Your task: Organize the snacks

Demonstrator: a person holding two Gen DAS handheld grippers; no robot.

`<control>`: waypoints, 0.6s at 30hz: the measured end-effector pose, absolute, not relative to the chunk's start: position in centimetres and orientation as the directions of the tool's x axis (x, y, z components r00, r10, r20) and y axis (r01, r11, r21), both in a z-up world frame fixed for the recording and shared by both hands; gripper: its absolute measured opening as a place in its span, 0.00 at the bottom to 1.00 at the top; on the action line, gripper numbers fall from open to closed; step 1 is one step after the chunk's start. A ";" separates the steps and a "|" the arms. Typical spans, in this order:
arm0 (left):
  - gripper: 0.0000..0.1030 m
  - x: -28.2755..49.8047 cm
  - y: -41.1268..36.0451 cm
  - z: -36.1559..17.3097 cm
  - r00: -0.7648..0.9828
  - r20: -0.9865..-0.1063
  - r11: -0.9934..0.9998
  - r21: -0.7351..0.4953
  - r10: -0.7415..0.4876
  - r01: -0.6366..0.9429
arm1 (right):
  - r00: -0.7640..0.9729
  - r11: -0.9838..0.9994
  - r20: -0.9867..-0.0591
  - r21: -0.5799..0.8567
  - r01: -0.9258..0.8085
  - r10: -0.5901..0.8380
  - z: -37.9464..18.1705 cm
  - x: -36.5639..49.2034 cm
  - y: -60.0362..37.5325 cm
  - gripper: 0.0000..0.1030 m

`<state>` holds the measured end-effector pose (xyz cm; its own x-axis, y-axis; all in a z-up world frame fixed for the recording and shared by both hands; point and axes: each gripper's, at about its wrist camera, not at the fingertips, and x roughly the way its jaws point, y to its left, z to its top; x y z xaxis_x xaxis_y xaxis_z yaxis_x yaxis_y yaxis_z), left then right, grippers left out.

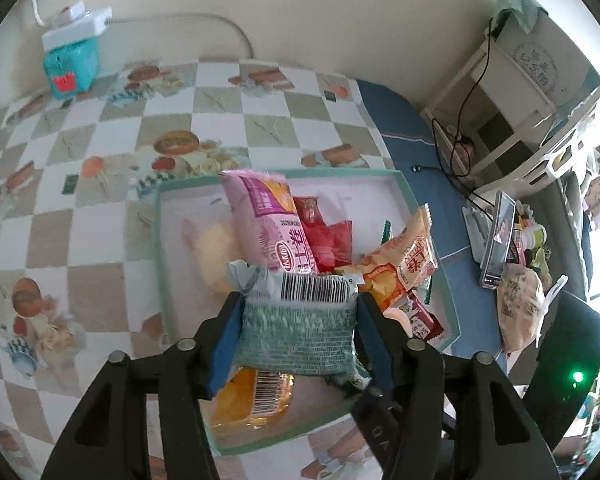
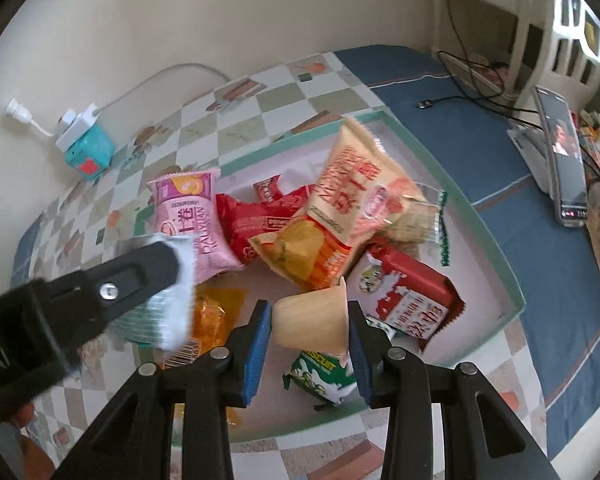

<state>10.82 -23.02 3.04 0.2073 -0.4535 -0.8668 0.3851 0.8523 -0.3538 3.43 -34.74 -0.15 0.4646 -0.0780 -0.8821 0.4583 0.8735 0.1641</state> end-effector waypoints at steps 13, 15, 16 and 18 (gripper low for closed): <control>0.89 9.2 -17.1 3.7 0.336 -0.872 0.923 -0.269 -0.355 0.277 | 0.497 0.867 -0.863 0.178 0.466 -0.090 0.8 1.3 -33.9 0.81; 0.97 8.6 -15.4 3.6 0.373 -0.876 0.943 -0.226 -0.306 0.242 | 0.500 0.874 -0.861 0.168 0.456 -0.096 1.1 0.8 -33.3 0.88; 1.00 8.2 -14.5 3.6 0.391 -0.878 0.955 -0.200 -0.274 0.220 | 0.501 0.877 -0.859 0.161 0.453 -0.101 1.2 0.5 -32.9 0.93; 1.00 7.4 -13.0 3.3 0.410 -0.883 0.966 -0.157 -0.230 0.203 | 0.503 0.885 -0.857 0.147 0.442 -0.109 1.3 0.0 -32.1 1.00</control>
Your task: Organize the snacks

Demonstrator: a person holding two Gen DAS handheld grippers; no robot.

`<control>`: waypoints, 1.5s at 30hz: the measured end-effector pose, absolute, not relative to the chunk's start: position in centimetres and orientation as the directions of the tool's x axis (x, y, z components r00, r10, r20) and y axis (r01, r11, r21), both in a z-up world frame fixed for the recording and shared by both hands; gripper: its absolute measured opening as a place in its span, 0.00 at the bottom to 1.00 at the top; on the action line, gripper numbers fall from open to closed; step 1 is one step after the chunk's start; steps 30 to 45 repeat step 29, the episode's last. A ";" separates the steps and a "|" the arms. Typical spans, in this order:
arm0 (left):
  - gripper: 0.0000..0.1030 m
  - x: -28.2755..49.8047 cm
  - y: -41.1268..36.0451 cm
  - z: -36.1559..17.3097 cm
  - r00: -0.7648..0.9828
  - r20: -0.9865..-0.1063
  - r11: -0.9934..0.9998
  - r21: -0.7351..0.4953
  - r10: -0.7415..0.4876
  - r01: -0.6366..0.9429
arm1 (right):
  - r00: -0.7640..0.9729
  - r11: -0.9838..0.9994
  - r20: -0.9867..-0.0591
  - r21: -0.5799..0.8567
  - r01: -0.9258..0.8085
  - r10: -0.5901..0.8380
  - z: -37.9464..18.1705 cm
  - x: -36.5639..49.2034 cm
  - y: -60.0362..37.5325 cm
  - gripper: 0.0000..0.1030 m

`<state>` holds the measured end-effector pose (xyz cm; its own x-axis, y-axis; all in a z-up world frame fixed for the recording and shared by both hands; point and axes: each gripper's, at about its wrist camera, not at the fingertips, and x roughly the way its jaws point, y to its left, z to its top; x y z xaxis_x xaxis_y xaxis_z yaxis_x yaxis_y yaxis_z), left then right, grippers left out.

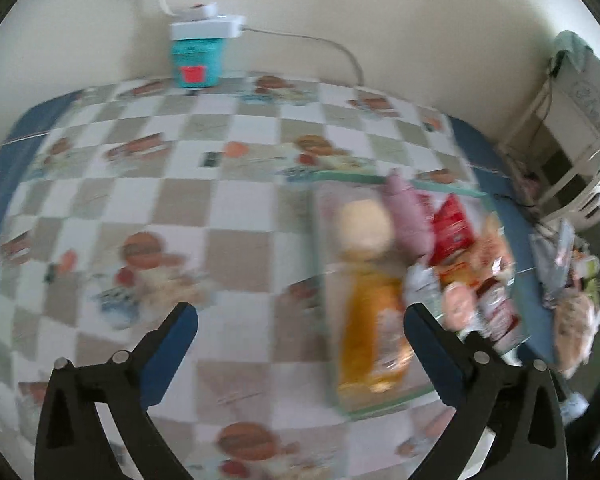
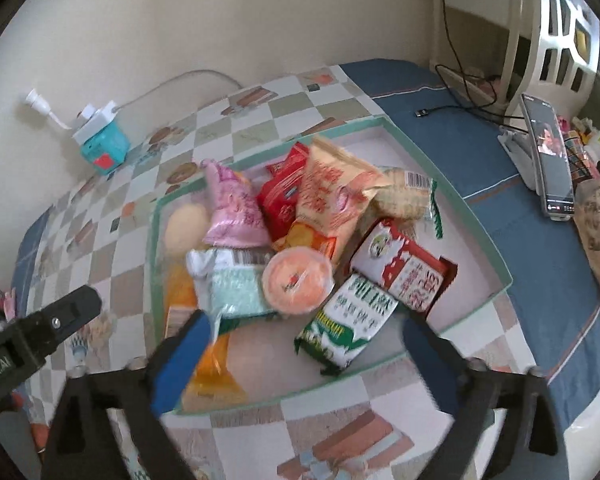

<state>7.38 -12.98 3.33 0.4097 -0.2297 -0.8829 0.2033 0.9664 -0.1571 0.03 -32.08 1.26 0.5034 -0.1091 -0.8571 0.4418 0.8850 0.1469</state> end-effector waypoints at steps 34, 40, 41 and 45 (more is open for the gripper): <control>1.00 2.9 -6.6 1.5 0.448 -0.894 0.990 0.064 -0.001 0.129 | 0.480 0.944 -0.870 0.057 0.326 -0.113 0.5 -1.9 -25.5 1.00; 1.00 2.9 -6.6 1.5 0.448 -0.894 0.990 0.064 -0.001 0.129 | 0.480 0.944 -0.870 0.057 0.326 -0.113 0.5 -1.9 -25.5 1.00; 1.00 2.9 -6.6 1.5 0.448 -0.894 0.990 0.064 -0.001 0.129 | 0.480 0.944 -0.870 0.057 0.326 -0.113 0.5 -1.9 -25.5 1.00; 1.00 2.9 -6.6 1.5 0.448 -0.894 0.990 0.064 -0.001 0.129 | 0.480 0.944 -0.870 0.057 0.326 -0.113 0.5 -1.9 -25.5 1.00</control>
